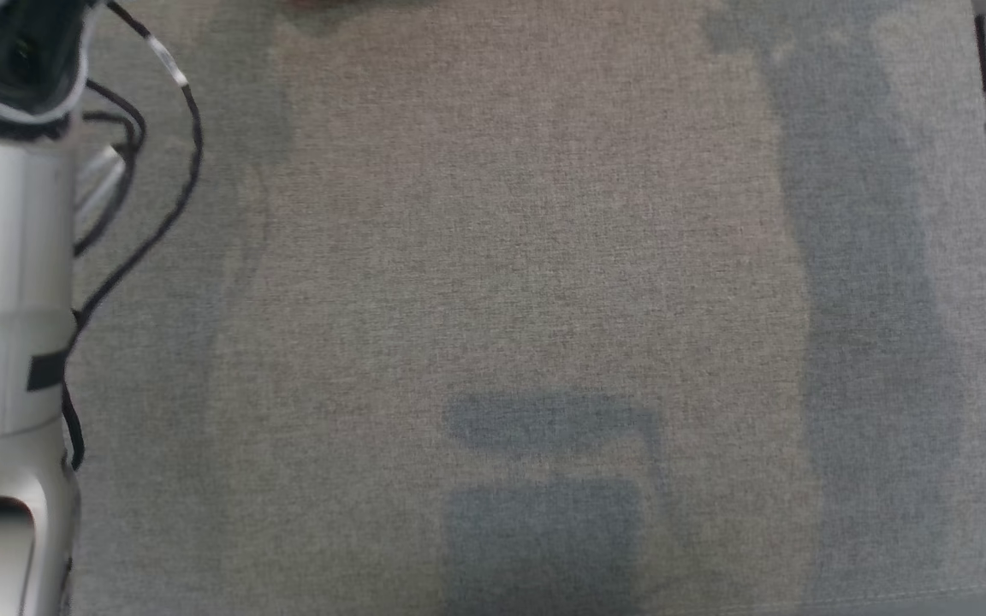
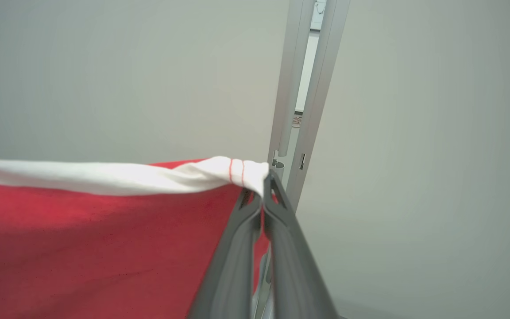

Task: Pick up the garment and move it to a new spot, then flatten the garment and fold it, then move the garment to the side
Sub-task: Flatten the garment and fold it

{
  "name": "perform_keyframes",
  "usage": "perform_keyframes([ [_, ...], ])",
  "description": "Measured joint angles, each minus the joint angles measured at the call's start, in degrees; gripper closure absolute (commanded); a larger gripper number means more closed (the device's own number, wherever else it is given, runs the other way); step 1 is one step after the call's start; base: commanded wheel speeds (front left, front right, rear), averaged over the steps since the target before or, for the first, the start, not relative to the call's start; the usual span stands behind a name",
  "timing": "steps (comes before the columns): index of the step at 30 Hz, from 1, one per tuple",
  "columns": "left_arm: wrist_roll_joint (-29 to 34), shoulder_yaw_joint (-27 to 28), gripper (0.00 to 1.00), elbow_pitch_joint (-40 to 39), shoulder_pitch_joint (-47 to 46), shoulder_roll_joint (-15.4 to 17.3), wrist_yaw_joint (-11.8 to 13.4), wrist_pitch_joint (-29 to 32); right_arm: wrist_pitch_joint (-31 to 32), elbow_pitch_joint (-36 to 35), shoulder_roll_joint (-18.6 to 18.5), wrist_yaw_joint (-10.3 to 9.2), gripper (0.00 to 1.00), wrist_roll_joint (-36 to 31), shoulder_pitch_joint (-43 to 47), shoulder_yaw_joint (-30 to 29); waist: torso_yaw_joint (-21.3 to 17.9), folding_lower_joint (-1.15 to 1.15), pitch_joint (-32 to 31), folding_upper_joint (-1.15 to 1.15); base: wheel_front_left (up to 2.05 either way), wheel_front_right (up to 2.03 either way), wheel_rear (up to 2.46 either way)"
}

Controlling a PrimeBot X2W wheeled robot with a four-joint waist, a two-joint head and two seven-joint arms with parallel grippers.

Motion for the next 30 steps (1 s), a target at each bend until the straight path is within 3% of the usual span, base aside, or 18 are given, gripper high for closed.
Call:
perform_keyframes([
  [9, 1.2, 4.7, 1.00, 3.7, -13.4, -0.3, 0.0, -11.9, -16.5, 2.2, 3.5, 0.03, 1.00, -16.2, -11.3, -7.9, -3.6, 0.01, 5.6, 0.00, 0.00, 0.00, 0.00],
  [16, 3.3, 4.4, 1.00, 4.8, -19.4, -1.5, 0.0, -21.6, -20.3, -3.4, 3.5, 0.03, 1.00, -29.0, -15.7, -9.3, -4.8, 0.00, 7.3, 0.00, 0.00, 0.00, 0.00],
  [22, 2.2, -1.9, 1.00, 2.7, -19.4, 0.5, 0.0, -23.0, -20.5, -7.2, 1.7, 0.03, 1.00, -28.9, -13.3, -2.6, -4.8, -0.01, 8.7, 0.00, 0.00, 0.00, 0.00],
  [30, -0.2, -10.1, 1.00, -1.0, -7.4, 6.1, 0.0, -24.7, -20.5, -8.5, -4.7, 0.04, 1.00, -21.9, -6.5, 8.8, -4.5, -0.01, 8.7, 0.00, 0.00, 0.00, 0.00],
])
